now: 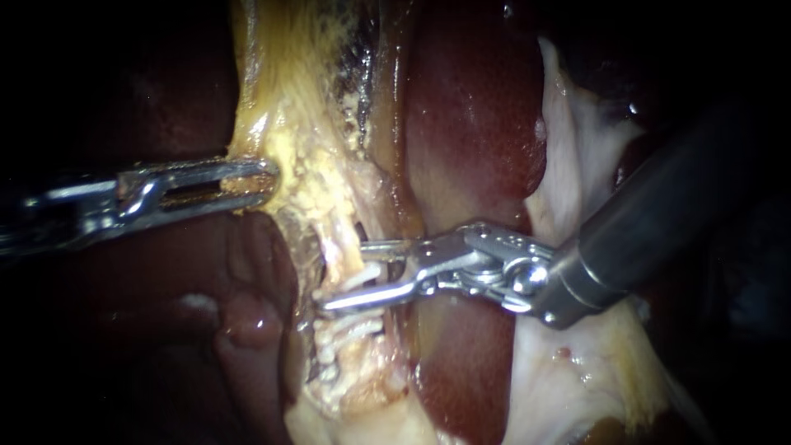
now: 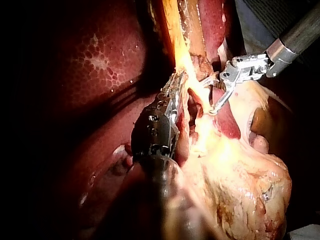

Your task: Going back third clip left tube

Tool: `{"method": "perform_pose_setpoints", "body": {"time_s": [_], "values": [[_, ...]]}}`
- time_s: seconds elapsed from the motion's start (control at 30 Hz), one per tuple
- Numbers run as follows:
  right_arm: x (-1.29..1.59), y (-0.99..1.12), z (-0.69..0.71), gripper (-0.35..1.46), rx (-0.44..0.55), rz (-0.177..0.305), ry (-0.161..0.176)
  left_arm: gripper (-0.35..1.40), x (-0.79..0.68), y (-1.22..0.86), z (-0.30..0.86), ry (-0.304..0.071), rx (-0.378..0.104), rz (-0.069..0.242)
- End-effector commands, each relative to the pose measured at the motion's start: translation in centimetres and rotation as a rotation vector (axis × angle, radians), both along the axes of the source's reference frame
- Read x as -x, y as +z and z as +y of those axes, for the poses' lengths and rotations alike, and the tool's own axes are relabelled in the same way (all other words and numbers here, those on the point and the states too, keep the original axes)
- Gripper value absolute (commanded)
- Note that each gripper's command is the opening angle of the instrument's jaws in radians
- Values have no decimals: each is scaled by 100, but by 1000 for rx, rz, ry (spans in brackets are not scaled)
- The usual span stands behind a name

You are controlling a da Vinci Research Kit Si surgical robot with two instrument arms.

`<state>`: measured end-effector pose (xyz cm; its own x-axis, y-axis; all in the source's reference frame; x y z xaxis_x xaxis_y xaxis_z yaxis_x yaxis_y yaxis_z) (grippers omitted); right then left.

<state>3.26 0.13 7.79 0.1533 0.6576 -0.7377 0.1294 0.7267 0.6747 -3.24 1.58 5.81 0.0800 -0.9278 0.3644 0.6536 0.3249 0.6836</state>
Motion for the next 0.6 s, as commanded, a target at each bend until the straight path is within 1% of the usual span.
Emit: {"method": "perform_pose_setpoints", "body": {"time_s": [0.03,0.17,0.23,0.43,0.6], "values": [[5,-2,0,60,14,4,-3,-35,0,0,0,0,0,0],[21,-4,-1,60,70,20,-16,-35,0,0,0,0,0,0],[28,-5,1,60,92,22,-14,-35,-1,0,0,0,0,0],[50,-15,13,60,152,31,-13,-35,-1,0,0,0,0,0],[75,-31,25,60,208,46,-22,-35,-2,0,0,1,0,0]]}}
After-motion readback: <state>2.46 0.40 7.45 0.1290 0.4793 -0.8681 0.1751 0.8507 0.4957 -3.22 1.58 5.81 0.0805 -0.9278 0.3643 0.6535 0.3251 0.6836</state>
